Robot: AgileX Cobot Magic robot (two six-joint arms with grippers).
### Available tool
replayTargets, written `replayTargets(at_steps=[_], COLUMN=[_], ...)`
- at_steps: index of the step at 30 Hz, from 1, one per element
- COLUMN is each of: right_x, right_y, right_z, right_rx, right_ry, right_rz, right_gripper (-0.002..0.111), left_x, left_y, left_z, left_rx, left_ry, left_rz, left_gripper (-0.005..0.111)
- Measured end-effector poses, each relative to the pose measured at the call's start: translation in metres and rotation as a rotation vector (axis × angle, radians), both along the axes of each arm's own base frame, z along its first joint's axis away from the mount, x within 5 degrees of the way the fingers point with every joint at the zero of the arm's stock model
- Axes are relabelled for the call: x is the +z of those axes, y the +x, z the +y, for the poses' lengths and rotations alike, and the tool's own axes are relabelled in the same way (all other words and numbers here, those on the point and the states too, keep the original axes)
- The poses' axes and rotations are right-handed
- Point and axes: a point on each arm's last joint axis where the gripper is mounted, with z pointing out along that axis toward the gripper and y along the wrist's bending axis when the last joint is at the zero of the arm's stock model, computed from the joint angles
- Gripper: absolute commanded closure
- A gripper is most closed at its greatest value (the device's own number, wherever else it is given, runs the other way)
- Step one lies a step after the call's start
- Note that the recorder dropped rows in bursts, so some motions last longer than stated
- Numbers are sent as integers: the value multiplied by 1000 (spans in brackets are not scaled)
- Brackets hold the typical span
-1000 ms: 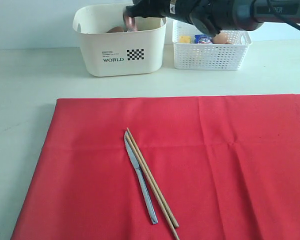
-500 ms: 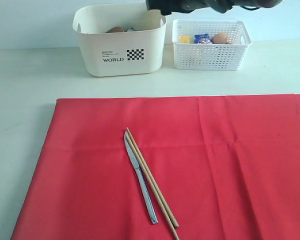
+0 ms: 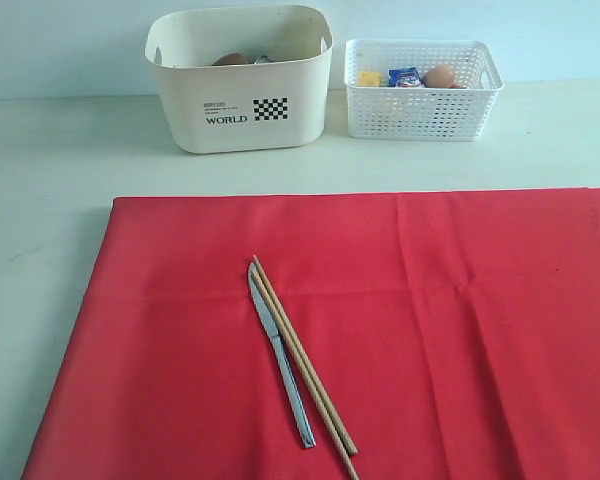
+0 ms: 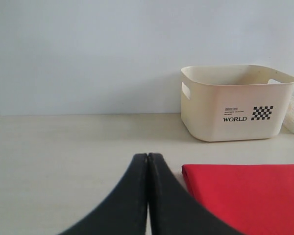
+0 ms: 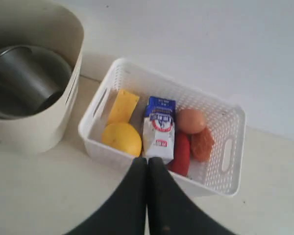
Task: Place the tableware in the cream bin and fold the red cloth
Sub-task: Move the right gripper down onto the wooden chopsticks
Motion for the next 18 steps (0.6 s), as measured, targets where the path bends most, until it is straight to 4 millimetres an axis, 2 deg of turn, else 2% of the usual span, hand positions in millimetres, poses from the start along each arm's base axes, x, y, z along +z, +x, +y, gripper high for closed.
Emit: replayTargets(at_steps=[10,13,18], right_x=[29,27,12], right_y=[-45,-61,-86], right_z=[5,5,0], right_rx=[185,219,247], right_ry=[90,130,150], right_rz=[210,260,347], right_gripper=[108,108,108], left_x=[0,0,0], left_y=[0,0,0], left_z=[0,0,0], left_rx=[0,0,0], left_ry=[0,0,0], left_rz=[0,0,0], left_gripper=[106,106,106])
